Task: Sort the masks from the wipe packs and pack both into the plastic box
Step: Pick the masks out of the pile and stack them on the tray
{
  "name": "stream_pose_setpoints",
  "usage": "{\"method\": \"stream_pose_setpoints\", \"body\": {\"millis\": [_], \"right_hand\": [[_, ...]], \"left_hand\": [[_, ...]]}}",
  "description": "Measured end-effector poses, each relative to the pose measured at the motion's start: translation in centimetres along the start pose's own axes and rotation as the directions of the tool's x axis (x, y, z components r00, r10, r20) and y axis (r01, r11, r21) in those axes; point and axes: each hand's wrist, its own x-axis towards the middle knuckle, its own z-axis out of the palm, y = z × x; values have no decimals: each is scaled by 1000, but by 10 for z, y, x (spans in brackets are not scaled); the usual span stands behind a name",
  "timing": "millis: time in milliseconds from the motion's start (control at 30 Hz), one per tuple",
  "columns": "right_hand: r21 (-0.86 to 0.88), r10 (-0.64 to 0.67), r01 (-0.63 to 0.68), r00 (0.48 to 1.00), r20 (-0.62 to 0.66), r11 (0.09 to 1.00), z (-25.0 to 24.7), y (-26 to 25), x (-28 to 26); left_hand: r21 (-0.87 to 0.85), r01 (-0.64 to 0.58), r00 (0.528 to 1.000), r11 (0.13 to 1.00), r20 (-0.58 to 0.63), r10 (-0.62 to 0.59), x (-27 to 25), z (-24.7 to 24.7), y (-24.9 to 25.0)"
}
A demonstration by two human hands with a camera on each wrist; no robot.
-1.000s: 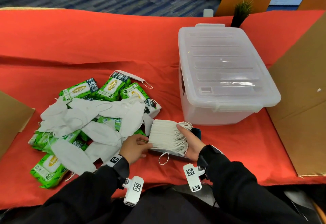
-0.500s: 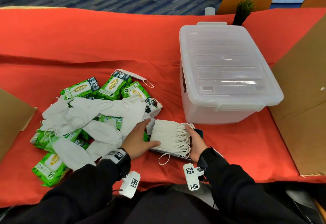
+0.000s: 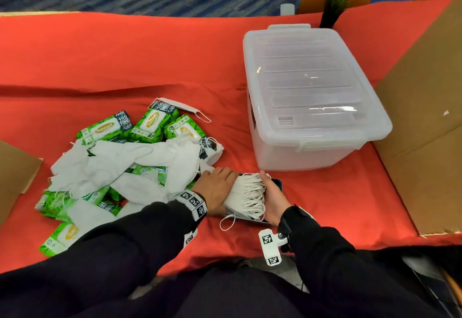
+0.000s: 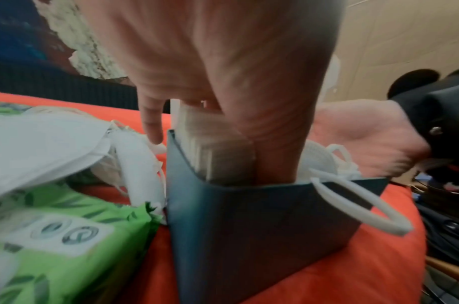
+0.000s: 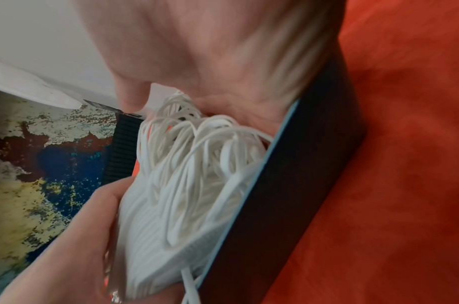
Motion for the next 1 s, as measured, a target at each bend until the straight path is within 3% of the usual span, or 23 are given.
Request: {"method": "stream_pose_setpoints", "body": {"millis": [100,233,367,467,533,700,900,1000], "right_hand": [[-23,-4,4,1000,-15,1000,-1,-2,0],[-50,-93,90,993,-76,995,-5,-1,5],[-62,-91,88,995,-48,994,-8,-1,10],[-55,-84,82,996,-32,995,-4,-2,10],[-56,-63,62,998,-25,997,-3,-3,7],[-16,-23,23,1000,18,1000,1,-6,-1],[5,-16,17,995,-94,1000,5,-10,-5],[-9,-51,50,995,-83,999,21,-18,-21]], "left_hand": [[4,0,999,1000,-33,0,1,-7,-2],[91,-13,983,996,-179,29,-4,-20,-1],[83,-5,998,997,66,0,-10,-11,1],[-47,-33,999,998,-26,32,-15,2,13],[-85,1,995,996,-97,-9,-19,14,18],[-91,57,996,994,-70,-63,-15,24,16],[-105,57,995,993,-82,-66,-14,23,8],[-194,37,995,980,-84,-54,-16,23,5]]}}
